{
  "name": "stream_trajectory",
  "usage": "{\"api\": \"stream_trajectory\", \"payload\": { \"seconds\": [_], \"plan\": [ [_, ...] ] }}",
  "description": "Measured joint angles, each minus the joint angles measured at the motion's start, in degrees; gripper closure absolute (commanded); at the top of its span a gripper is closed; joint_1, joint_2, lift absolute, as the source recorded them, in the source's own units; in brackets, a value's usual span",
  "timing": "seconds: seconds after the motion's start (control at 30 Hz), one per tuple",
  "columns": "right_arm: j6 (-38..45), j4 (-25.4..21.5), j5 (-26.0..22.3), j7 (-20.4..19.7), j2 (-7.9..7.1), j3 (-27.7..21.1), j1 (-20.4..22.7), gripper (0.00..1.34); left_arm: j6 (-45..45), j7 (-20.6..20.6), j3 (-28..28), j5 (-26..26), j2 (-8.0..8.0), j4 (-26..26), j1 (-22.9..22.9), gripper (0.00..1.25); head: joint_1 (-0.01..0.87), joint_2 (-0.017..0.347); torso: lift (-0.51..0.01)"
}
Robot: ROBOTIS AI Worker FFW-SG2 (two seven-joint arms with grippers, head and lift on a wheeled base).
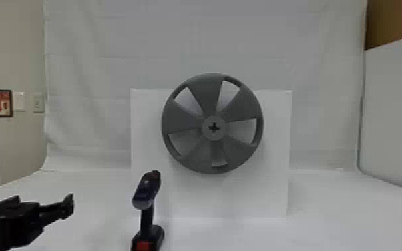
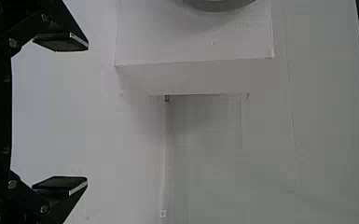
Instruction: Grasp the drill and bring into the middle of wheel
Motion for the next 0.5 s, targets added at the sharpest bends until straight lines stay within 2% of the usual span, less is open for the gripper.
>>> {"api": "stream_trajectory", "payload": {
  "seconds": [0.5],
  "plan": [
    [0.0, 0.0, -0.1, 0.0, -0.08, 0.2, -0.3, 0.27, 0.0, 0.0, 0.6, 0.2, 0.00, -0.5, 0.4, 0.04, 0.054, 0.031, -0.403]
  ]
}}
